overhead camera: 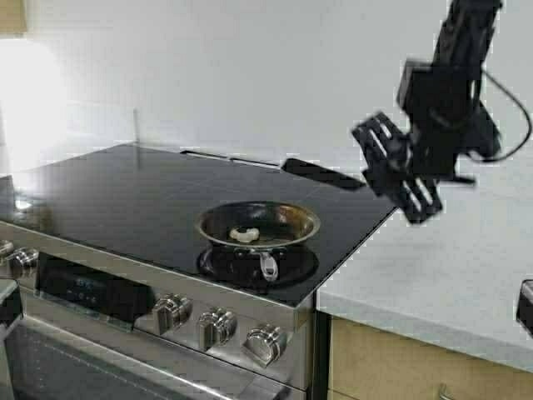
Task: Add oil to the pan and cook the shrimp and serve it
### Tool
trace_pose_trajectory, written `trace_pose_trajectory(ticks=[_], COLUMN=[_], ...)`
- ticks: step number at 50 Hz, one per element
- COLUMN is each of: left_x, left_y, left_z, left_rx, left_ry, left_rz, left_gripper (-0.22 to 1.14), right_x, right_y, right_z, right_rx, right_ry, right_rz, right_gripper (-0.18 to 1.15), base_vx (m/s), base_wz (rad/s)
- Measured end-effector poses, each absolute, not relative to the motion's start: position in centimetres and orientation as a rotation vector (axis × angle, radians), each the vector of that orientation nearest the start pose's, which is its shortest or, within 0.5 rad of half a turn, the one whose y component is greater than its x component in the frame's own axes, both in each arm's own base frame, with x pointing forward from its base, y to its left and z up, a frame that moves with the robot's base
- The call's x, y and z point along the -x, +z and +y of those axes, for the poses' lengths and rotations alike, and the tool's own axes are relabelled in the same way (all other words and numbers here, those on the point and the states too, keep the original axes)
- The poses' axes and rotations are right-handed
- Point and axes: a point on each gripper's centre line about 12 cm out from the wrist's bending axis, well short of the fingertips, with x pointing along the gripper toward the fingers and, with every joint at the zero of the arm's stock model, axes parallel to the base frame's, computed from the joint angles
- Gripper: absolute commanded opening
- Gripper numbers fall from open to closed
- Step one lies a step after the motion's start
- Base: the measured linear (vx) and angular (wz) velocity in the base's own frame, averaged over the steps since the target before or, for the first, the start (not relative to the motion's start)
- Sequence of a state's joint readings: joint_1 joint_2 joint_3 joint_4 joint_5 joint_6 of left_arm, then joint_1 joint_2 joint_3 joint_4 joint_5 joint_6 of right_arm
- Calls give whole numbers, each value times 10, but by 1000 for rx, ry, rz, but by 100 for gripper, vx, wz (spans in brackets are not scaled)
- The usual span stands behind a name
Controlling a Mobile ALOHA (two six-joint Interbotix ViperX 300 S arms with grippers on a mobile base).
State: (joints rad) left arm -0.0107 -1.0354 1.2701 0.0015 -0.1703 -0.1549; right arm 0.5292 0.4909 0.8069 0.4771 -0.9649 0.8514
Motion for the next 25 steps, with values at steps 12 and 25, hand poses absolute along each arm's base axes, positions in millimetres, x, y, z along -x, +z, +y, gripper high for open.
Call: trace_pose_trajectory(ticks=[12, 25], left_x=[-183, -185], left_y=[253, 242], left_z=[-2, -9], left_rx=[155, 195], left_ry=[-5, -33], left_rz=[73, 175], left_gripper=[3, 3], right_x=[-352, -356], right_y=[62, 87], right_z=[166, 186], right_rx=[-767, -551], right_ry=[41, 216], right_rz=[419, 429], right_gripper=[8, 8], base_vx=[0, 0], base_wz=[0, 0])
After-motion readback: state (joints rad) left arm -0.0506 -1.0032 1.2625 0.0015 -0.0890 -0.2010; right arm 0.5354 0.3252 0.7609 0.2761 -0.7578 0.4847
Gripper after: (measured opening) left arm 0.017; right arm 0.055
